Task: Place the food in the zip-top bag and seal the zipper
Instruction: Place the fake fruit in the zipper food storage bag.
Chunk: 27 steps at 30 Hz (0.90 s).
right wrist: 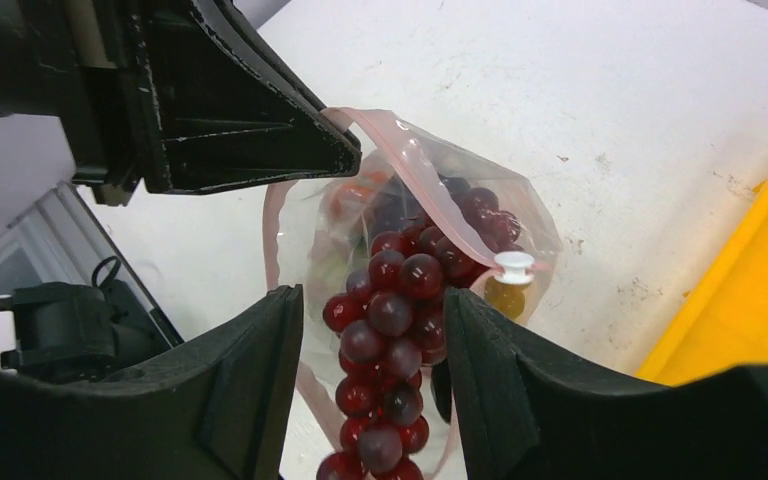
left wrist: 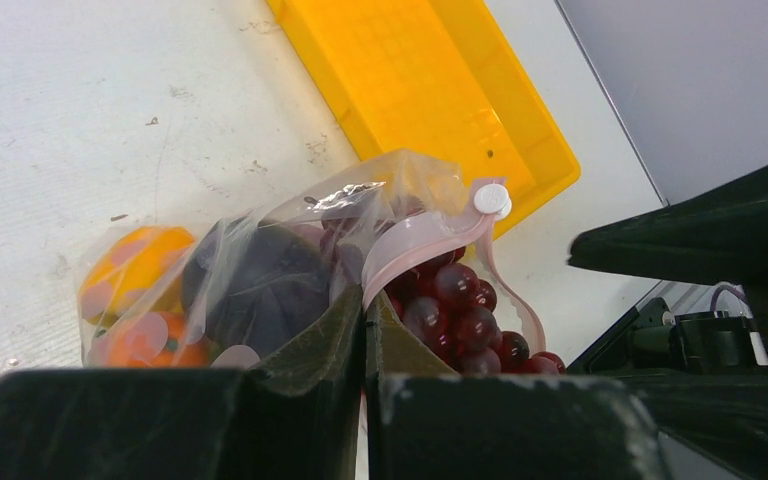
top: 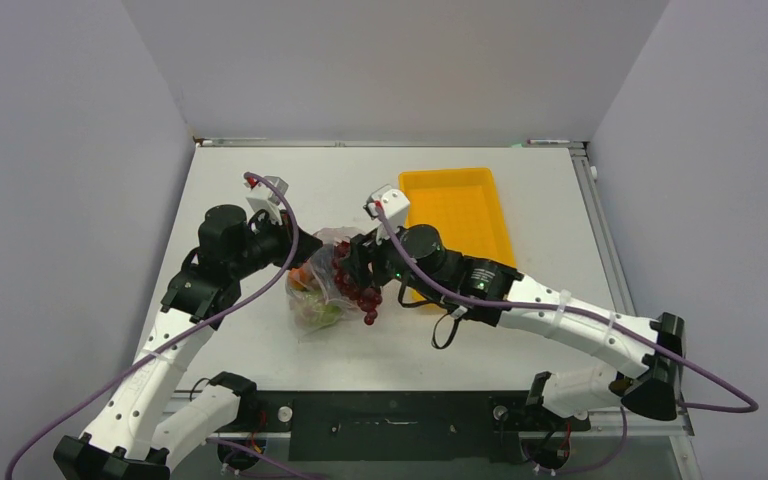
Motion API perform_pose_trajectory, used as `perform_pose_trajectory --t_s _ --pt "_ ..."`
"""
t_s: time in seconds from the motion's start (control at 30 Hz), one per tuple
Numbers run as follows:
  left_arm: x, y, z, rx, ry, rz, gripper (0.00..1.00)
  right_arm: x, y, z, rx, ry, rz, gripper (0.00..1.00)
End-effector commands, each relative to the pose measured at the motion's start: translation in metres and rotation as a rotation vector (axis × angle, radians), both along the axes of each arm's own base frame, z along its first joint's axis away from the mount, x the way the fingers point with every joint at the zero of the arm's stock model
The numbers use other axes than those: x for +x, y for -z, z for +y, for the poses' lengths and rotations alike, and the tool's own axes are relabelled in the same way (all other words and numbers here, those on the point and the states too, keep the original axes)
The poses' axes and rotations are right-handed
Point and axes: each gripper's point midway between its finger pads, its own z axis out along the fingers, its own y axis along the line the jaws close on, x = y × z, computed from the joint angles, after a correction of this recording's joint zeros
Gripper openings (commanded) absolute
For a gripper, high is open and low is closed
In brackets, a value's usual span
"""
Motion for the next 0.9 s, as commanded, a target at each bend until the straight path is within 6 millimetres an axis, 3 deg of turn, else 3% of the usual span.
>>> perform_pose_trajectory --t_s 0.0,0.27,0.63,0.87 --pt "0.003 -0.010 -0.001 -0.013 0.006 -0.043 0.00 -0.005 -0.016 -0.029 0.065 0.089 0.011 0.53" --pt "0.002 -0.011 -0.001 -0.014 0.008 -0.045 0.00 -0.011 0.011 -0.054 0.053 0.165 0.070 0.51" --pt "0.002 -0.010 -0.001 -0.012 0.008 -0.042 0.00 -0.011 0.050 -0.052 0.004 0.195 0.138 0.46" --pt "0.003 -0.010 -0.001 -0.012 0.009 -0.040 0.00 -0.011 0.061 -0.041 -0.010 0.172 0.163 0.45"
